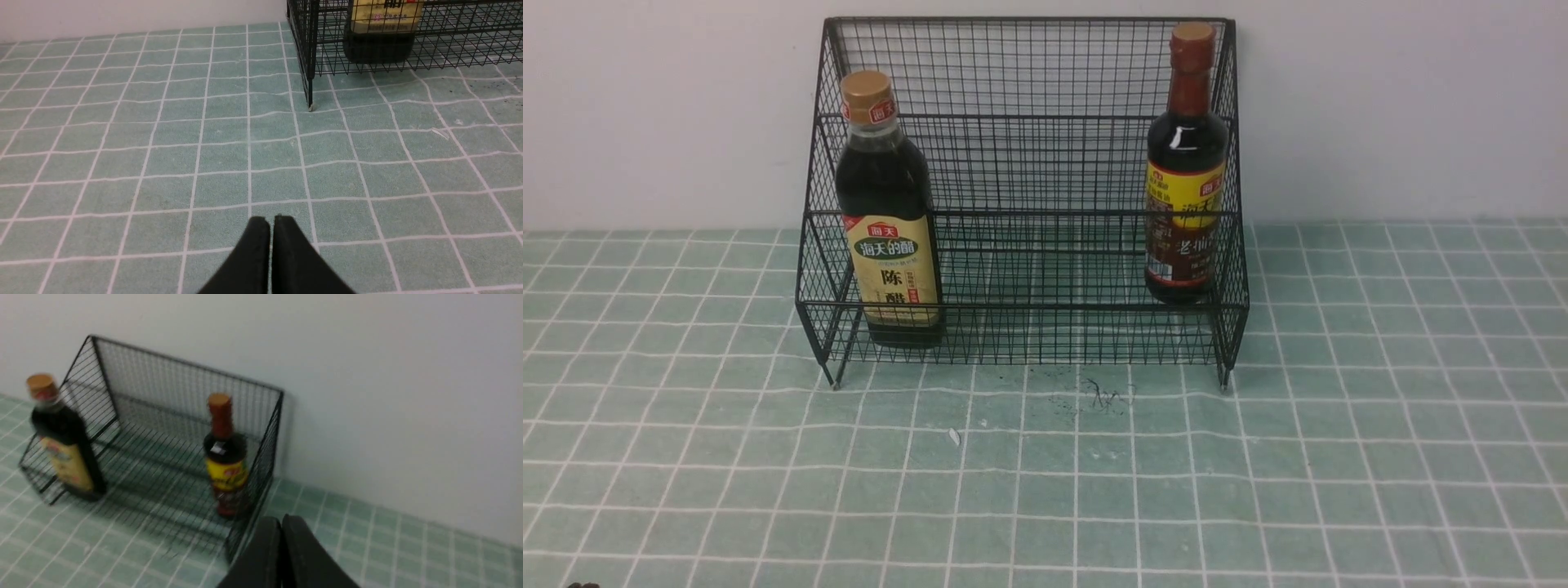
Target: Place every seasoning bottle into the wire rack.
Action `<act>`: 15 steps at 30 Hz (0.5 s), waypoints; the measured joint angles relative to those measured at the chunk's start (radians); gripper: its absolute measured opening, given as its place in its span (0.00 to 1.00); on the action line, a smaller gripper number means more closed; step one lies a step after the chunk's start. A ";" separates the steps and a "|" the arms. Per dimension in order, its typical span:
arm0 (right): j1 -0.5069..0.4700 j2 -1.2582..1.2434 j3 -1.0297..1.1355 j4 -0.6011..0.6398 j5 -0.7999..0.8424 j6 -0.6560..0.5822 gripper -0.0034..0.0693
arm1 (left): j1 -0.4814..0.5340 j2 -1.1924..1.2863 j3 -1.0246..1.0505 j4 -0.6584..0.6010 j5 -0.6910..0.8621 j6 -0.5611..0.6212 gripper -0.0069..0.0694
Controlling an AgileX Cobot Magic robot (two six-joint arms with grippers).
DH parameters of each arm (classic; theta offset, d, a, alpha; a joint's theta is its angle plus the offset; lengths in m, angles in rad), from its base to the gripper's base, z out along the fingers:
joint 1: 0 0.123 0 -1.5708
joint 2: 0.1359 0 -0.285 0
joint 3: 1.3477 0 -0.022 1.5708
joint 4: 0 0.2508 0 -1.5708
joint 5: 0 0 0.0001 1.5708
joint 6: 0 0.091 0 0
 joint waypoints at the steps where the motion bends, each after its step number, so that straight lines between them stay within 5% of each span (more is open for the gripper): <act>1: 0.000 -0.058 0.084 0.028 -0.024 0.005 0.03 | 0.000 0.000 0.000 0.000 0.000 0.000 0.08; 8: 0.000 -0.429 0.649 0.272 -0.480 0.015 0.03 | 0.000 0.000 0.000 0.000 0.000 0.000 0.08; 15: 0.000 -0.612 0.974 0.521 -0.865 0.008 0.03 | 0.000 0.000 0.000 0.000 0.000 0.000 0.08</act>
